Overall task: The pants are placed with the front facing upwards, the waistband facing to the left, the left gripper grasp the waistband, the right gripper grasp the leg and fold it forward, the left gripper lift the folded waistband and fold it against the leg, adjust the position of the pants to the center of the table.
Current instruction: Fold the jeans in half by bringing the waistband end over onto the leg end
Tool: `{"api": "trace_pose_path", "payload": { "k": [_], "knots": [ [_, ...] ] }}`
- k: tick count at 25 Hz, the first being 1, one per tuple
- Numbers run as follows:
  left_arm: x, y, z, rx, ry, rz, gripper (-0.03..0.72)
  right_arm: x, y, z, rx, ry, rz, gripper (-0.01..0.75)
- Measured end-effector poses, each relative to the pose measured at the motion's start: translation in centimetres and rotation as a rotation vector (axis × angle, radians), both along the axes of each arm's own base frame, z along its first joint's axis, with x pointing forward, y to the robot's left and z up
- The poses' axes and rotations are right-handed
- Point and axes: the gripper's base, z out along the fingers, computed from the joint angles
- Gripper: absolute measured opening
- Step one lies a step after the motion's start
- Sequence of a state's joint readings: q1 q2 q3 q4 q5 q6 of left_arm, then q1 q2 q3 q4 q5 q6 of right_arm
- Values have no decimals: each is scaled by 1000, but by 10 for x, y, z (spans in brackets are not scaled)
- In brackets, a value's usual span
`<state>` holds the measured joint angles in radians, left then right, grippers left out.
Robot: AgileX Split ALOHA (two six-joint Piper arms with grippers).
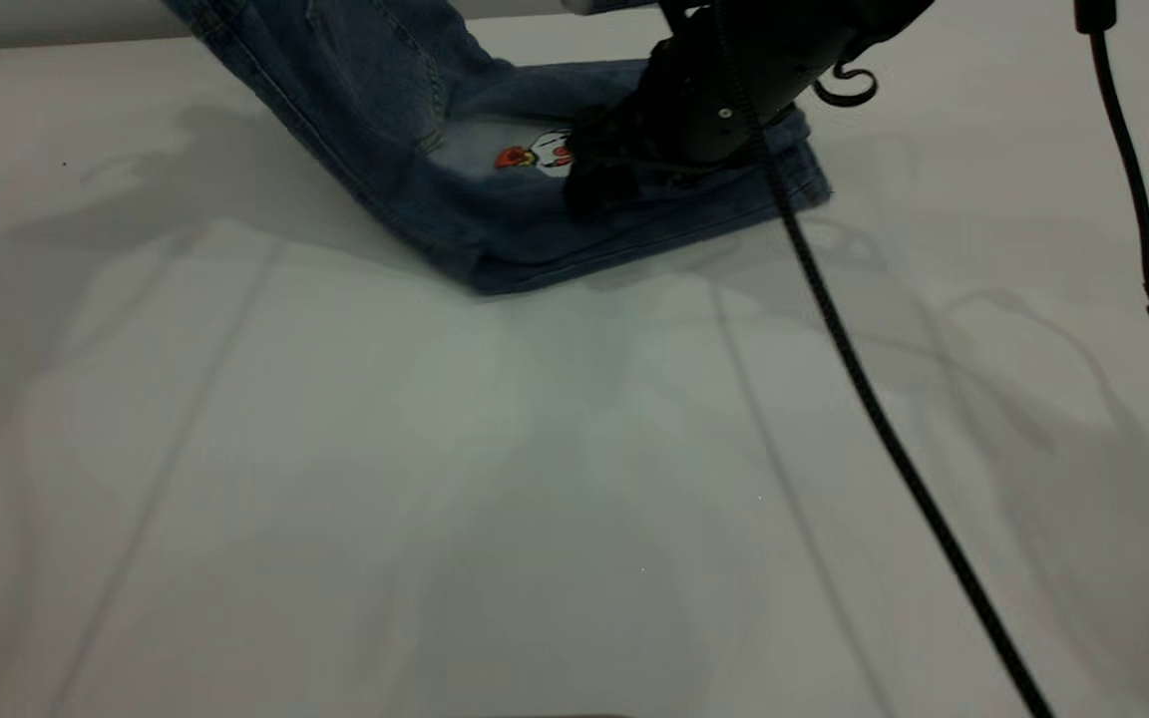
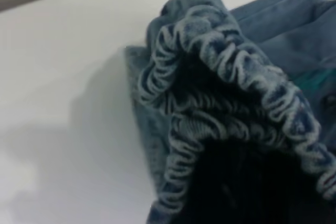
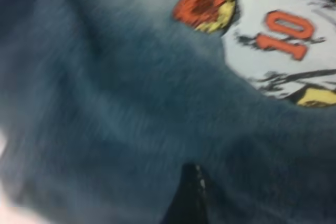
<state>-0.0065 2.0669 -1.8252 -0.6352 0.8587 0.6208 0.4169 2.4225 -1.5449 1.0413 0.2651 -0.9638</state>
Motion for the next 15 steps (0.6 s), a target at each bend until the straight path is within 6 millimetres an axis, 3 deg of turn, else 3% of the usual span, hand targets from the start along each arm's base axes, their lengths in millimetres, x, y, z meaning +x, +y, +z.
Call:
{"api": "trace_pose_path", "payload": {
  "k": [5,9,11,15],
  "knots": [
    [-1,-31,12,0,-42,-64,49,-21,33,1,29,51,116,580],
    [-2,-39,12,9,-44,-84,49,-34,48,9,49,80,191,580],
    [-2,-39,12,16,-45,-85,49,-35,49,24,55,67,226,580],
    [-2,-40,12,20,-45,-88,49,-30,42,82,63,-55,259,580]
  ]
}}
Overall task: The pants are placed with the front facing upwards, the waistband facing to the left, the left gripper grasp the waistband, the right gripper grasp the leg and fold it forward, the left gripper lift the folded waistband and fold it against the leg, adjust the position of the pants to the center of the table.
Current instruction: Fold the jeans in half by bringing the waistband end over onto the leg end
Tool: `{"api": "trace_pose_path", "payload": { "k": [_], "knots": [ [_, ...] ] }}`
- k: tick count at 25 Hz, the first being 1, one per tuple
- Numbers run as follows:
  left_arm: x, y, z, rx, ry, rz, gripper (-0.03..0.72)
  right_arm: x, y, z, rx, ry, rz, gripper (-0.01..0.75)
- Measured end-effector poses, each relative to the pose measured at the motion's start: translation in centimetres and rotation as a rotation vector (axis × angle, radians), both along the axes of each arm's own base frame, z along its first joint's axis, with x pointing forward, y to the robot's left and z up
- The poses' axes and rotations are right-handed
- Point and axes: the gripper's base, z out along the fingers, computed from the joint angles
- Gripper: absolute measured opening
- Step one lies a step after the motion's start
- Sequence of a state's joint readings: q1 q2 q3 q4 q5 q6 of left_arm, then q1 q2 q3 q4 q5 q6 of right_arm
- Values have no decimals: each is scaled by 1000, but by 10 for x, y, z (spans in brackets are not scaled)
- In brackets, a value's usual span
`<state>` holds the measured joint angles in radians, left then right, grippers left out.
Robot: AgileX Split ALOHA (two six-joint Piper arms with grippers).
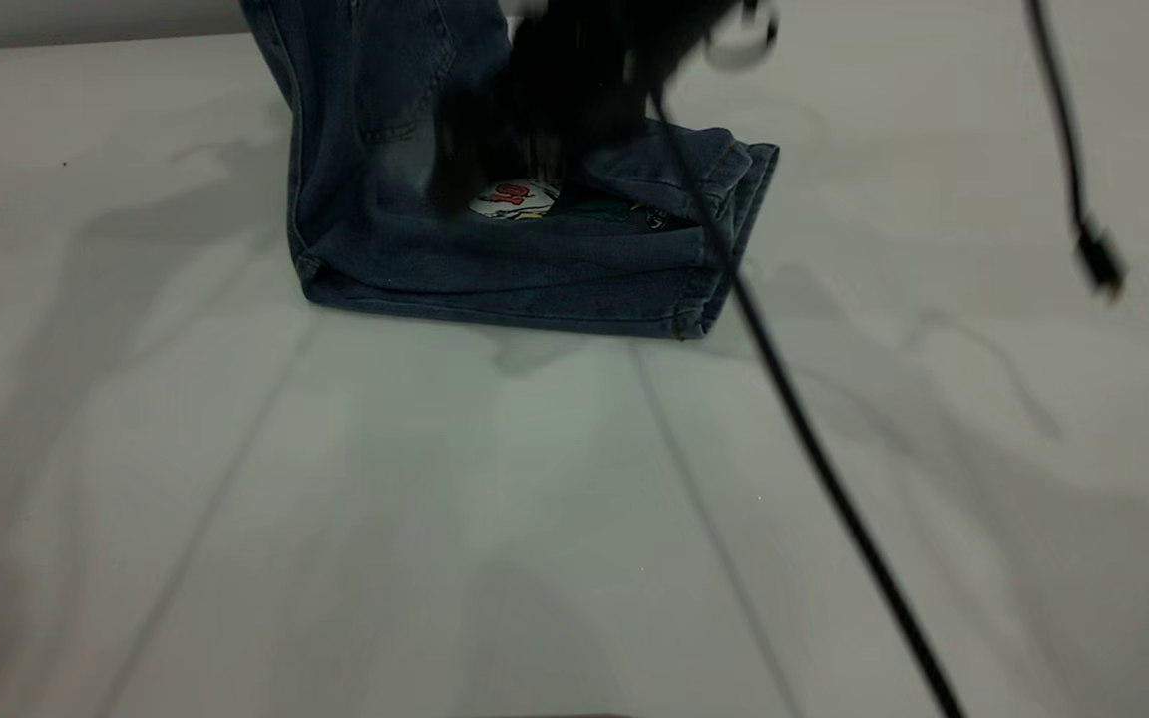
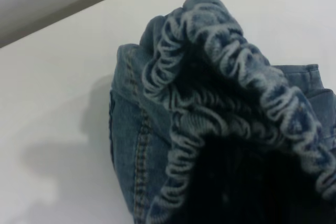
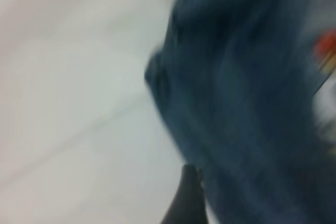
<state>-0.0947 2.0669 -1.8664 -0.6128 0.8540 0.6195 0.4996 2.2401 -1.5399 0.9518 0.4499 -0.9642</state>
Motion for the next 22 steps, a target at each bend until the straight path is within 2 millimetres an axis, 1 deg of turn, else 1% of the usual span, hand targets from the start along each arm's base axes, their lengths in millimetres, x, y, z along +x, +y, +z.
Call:
{"api": "trace_pose_path", "payload": {
  "k": [2,3,5,9,11,13,18,20,22],
  "knots": [
    [-1,-3,0,0,2,-7,49,3,-7,18,-4,-46,4,580],
    [-1,-5,0,1,2,-13,49,4,-10,21,-14,-59,6,580],
    [-2,-10,0,2,5,-25,49,8,-19,19,-40,-61,5,580],
    [-7,-23,-1,5,23,-64,49,19,-41,-2,-113,-30,-26,580],
    [-9,-31,-2,9,29,-88,49,22,-50,-16,-145,1,-47,580],
    [-12,-39,-2,10,37,-111,49,24,-56,-29,-167,30,-64,580],
    [-19,-61,-3,13,44,-164,49,23,-59,-56,-197,91,-74,580],
    [-22,-69,-3,13,45,-184,49,22,-59,-64,-204,105,-74,580],
    [-26,-78,-3,14,45,-204,49,22,-59,-67,-205,111,-77,580]
  ]
}}
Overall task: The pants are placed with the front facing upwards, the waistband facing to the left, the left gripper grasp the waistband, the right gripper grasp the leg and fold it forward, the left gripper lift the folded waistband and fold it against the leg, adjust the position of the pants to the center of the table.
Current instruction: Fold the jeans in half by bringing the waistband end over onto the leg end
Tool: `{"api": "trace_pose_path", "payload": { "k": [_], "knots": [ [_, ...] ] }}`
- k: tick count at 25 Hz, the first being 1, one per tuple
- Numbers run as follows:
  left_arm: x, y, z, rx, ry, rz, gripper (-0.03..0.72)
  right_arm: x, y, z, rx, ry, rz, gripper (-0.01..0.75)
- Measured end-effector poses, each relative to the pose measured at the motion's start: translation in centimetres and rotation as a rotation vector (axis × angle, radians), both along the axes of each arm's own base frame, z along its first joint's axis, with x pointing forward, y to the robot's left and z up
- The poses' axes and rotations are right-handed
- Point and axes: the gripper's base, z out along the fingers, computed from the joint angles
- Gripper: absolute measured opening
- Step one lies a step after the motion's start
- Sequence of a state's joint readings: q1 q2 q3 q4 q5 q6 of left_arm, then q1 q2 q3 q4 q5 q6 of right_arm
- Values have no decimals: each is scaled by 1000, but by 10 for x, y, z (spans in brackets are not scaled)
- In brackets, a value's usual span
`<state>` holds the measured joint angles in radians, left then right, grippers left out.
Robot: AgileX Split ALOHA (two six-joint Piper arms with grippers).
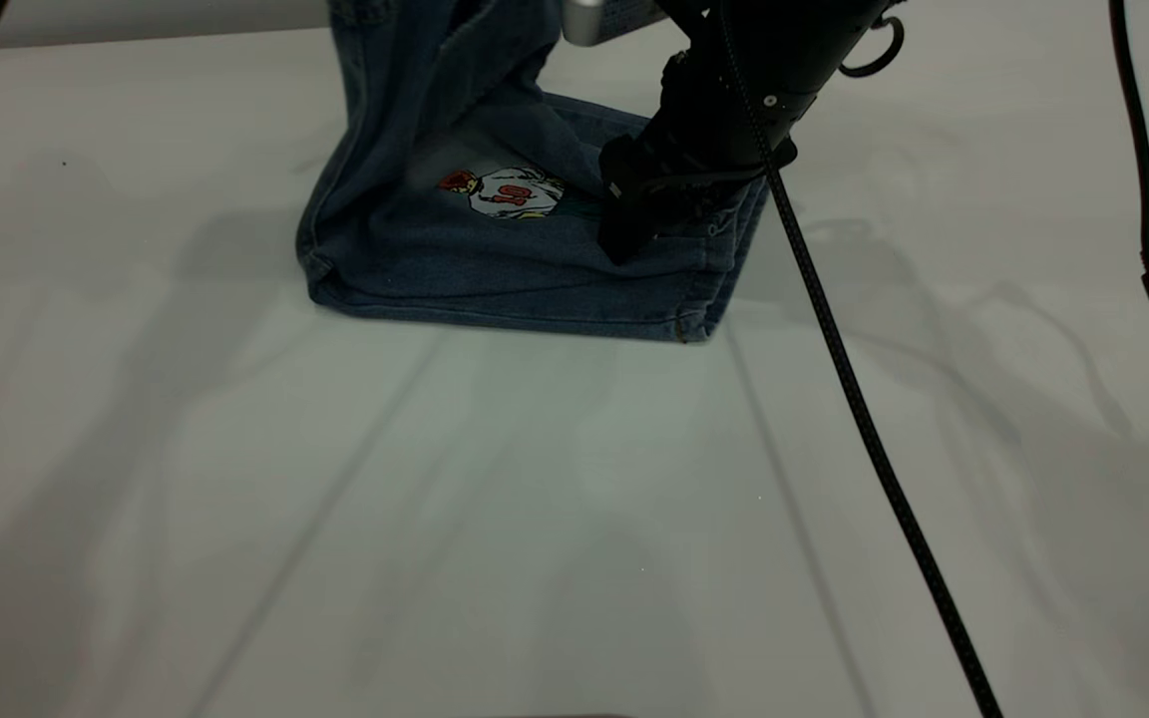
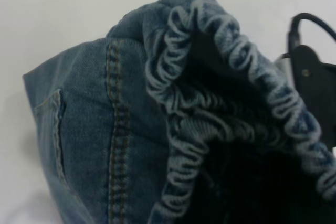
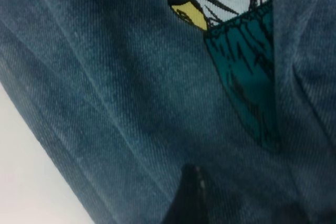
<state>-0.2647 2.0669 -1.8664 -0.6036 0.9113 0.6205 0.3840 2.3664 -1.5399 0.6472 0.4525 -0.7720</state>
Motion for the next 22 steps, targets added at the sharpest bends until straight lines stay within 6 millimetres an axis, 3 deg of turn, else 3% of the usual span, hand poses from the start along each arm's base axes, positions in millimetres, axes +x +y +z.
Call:
{"api": "trace_pose_path", "payload": {
  "k": [5,10,13,16,22],
  "knots": [
    [-6,-14,0,2,4,-35,49,0,-1,4,-3,1,12,580],
    [-6,-15,-1,6,5,-40,49,0,-13,54,-6,-39,58,580],
    [-7,-16,-1,8,7,-45,49,2,-33,85,7,-47,32,580],
    [-9,-23,-4,7,16,-59,49,7,-60,103,21,-42,-36,580],
    [-5,-47,-45,24,83,-91,49,14,-105,123,46,-35,-172,580]
  ]
}}
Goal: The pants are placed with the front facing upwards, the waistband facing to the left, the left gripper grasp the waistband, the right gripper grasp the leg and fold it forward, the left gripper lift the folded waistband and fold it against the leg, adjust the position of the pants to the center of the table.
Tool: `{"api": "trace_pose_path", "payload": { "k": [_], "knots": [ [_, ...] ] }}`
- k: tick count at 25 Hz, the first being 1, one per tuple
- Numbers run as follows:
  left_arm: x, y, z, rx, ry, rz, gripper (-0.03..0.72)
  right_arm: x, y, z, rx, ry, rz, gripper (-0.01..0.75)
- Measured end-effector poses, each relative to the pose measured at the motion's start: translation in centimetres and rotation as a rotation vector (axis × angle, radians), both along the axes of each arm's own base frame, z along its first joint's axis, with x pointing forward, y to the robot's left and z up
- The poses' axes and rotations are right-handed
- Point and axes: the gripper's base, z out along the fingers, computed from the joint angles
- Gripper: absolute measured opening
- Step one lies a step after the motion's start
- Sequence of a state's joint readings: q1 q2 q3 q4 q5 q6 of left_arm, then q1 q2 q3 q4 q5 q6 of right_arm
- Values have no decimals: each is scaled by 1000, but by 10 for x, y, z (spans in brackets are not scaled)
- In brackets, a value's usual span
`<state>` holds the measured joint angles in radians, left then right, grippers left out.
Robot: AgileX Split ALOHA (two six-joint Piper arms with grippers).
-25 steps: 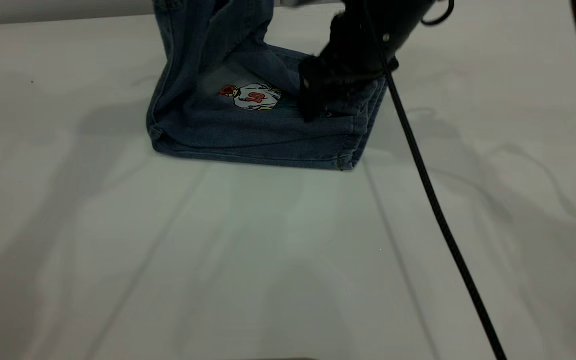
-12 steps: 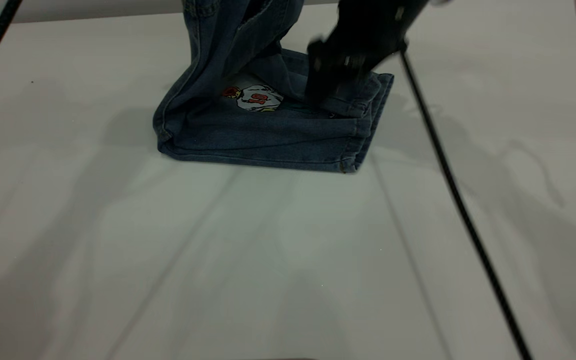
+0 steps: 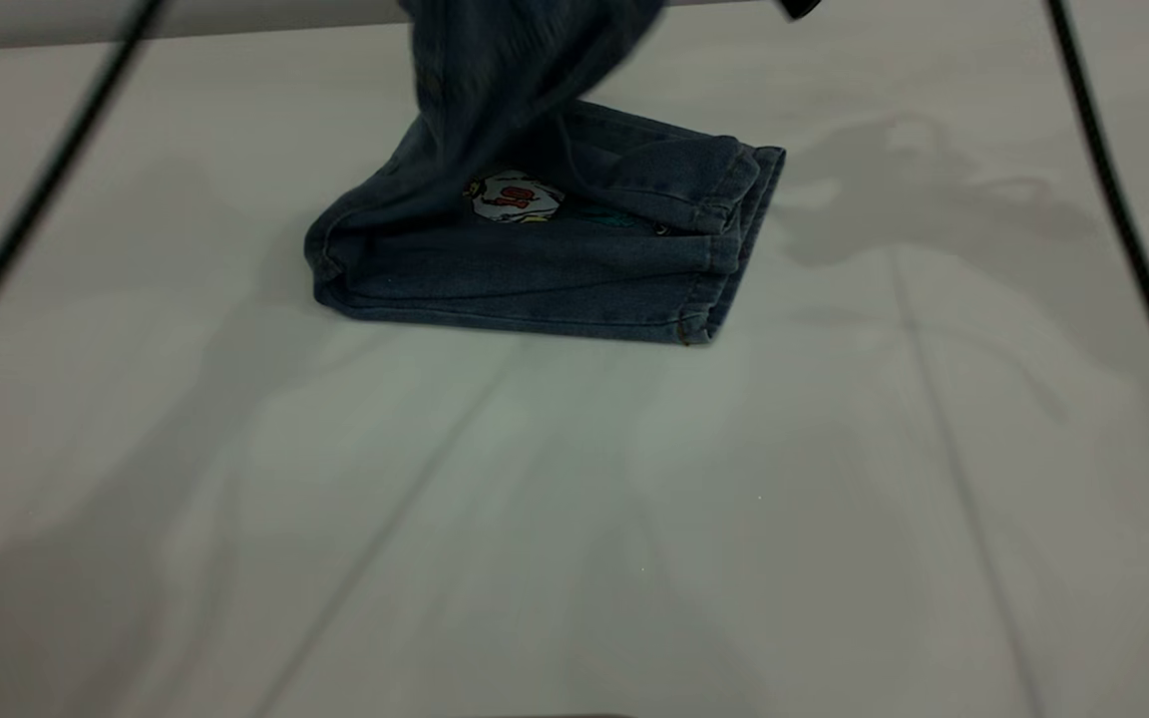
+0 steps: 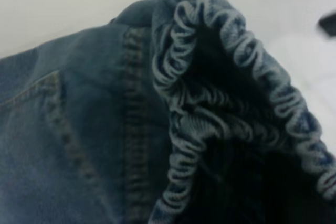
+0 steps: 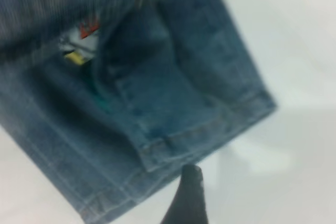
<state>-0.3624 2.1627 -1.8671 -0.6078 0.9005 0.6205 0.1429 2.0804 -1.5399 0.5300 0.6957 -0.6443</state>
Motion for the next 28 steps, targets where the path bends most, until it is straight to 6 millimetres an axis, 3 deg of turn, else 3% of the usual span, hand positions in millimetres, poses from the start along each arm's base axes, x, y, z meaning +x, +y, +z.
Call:
{"api": "trace_pose_path", "payload": {
  "k": [8,10,13,17,20,24,28],
  "knots": [
    [8,-30,-64,20,25,12,76,-4,-13,31,22,-46,-40,580],
    [6,-40,-76,32,19,-18,113,-6,-13,37,27,-58,-40,580],
    [0,-53,-82,34,-5,-70,227,-8,-13,45,31,-72,-40,580],
    [-2,-64,-74,-6,-16,-99,414,-11,-13,56,35,-96,-39,580],
    [1,-63,-59,-16,-8,-130,512,-13,-13,64,39,-111,-38,580],
    [5,-56,-32,41,10,-177,551,-17,-13,72,49,-123,-37,580],
    [8,-41,-7,235,-35,-226,553,-18,-12,79,68,-133,-42,580]
  ]
}}
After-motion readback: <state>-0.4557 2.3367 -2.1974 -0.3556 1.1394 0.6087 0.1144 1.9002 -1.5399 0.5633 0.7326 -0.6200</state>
